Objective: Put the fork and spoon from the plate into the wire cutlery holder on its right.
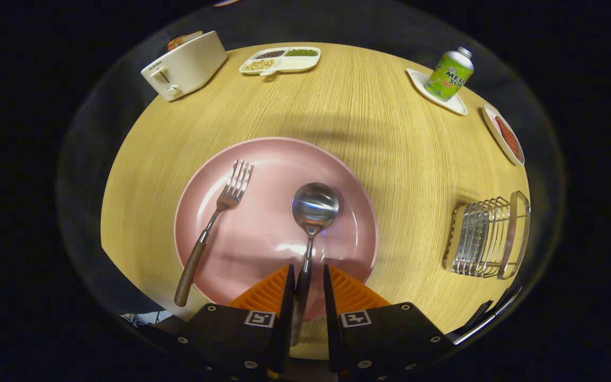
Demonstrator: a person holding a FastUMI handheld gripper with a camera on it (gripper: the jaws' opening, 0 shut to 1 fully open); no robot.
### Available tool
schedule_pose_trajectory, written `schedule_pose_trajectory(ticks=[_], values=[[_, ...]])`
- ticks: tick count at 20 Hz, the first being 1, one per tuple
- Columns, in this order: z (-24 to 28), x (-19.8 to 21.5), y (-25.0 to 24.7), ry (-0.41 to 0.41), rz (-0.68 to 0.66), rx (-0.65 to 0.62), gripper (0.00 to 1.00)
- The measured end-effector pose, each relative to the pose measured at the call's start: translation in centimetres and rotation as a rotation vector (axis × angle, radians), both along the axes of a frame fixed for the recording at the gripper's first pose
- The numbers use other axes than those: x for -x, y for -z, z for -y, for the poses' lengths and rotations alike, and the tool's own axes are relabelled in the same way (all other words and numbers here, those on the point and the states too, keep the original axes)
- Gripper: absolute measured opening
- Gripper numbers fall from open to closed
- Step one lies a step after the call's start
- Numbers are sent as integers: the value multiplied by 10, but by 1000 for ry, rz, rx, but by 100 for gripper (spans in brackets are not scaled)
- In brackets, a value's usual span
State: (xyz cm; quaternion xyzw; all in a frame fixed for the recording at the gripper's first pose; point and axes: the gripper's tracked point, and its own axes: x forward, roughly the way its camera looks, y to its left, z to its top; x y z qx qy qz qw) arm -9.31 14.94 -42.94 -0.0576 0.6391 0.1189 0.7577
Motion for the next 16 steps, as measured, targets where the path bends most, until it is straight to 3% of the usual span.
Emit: schedule_pose_trajectory(ticks=[2,6,16], values=[[-2,3,3,1,-24,-3,18],[-2,-1,-5,23,-22,-43,8],[36,-15,-48,79,107,-101,4]])
